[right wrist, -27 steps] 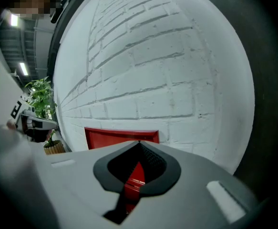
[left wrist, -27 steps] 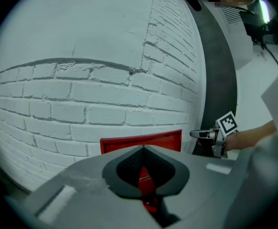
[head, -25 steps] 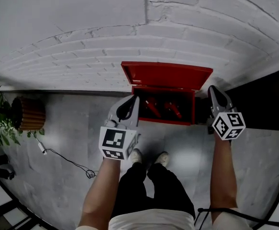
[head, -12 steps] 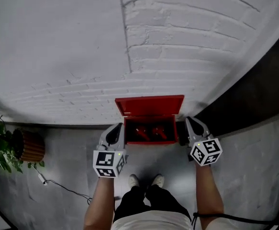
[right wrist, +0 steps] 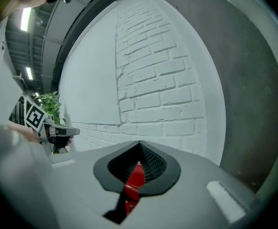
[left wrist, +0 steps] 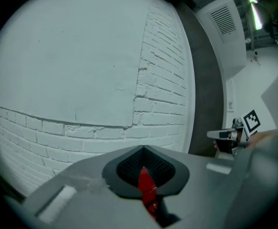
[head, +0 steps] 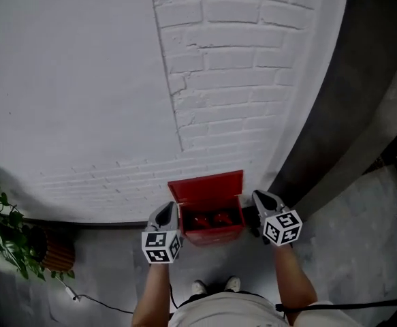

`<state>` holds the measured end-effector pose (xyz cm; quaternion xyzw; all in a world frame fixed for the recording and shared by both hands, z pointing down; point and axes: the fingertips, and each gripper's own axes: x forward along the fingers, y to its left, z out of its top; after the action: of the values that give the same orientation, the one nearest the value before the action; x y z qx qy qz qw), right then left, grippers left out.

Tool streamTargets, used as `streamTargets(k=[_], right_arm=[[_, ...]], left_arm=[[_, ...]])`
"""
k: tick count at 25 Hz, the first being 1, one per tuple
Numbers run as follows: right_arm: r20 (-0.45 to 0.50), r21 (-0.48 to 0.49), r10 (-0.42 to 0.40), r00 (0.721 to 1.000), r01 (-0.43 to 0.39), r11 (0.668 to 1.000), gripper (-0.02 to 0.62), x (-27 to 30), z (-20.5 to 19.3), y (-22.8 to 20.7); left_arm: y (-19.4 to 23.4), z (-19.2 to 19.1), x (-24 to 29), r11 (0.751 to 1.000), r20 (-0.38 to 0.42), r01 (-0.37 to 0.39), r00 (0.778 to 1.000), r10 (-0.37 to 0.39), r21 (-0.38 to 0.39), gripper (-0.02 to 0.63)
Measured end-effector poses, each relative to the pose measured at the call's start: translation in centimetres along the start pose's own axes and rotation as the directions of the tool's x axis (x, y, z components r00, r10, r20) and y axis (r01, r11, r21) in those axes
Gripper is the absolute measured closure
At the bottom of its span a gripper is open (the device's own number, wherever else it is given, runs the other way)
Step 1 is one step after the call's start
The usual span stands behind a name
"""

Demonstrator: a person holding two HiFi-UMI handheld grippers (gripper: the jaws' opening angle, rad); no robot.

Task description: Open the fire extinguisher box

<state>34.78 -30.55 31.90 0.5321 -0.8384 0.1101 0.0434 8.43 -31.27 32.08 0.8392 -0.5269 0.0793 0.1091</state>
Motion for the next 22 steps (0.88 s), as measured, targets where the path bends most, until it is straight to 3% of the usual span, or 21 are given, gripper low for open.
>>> streamTargets(k=[13,22], right_arm=[[0.03,-0.057,0.031,0.999,-0.03,0.998,0.591,-0.6,3.6,2.5],[0.03,-0.063,0.03,0.999,-0.028,0.998,0.591,-0.9,3.8,2.7]], left_arm=[[-0.7,3.2,-0.8,0.999,0.039,0.026,0.999,-0.028,0.045,0.6],[-0.8,3.6,-1.3,0.999,0.046,0.025,0.999,-0.027,0.046,0.6]])
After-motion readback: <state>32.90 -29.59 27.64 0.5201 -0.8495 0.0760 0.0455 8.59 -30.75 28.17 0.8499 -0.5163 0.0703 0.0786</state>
